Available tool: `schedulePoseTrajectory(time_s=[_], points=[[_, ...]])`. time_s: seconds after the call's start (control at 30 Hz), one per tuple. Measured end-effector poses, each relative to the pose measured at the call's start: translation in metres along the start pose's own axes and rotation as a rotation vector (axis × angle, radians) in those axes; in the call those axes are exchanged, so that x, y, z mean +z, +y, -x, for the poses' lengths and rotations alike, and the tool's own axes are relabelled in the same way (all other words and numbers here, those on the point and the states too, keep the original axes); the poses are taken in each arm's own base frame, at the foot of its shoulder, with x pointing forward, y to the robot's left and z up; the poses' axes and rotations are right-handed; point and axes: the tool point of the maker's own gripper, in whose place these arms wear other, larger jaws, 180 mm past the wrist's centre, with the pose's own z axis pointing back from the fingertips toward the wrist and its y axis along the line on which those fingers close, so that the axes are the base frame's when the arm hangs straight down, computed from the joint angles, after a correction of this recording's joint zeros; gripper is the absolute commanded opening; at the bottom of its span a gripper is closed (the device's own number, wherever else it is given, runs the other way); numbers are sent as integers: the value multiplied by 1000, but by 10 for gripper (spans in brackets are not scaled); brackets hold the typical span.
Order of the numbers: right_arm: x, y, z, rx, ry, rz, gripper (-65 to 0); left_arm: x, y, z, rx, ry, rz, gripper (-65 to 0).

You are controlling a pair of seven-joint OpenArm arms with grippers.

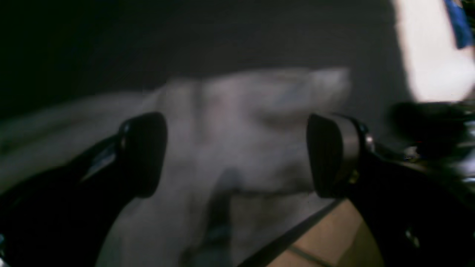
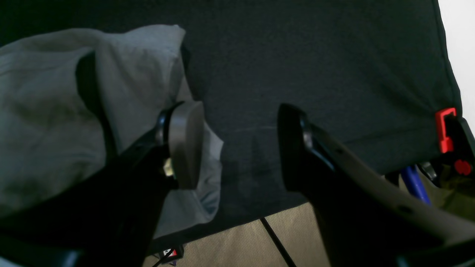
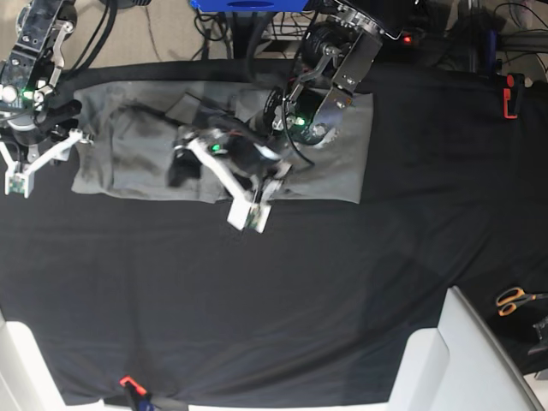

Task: Fold the T-shirt properly
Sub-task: 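Open both grippers and withdraw them from the shirt, then grasp the remaining shirt end with the right gripper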

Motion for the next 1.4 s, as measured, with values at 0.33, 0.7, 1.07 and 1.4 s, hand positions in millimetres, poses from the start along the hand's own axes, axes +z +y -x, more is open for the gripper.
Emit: schedulePoseTrajectory(time_s=[0.33, 0.7, 1.07, 1.4], points=[[13, 19, -21, 42, -93, -213, -342, 111, 161, 11, 33, 13, -398, -650], [-23, -52, 23, -326, 124, -394, -150, 253, 266, 49, 125, 11, -757, -650], [-45, -28, 66, -468, 312, -659, -47, 279, 275, 48, 90, 2, -769, -650], [-37, 40, 60, -407, 326, -846, -60, 278, 275, 49, 90, 5, -767, -650]])
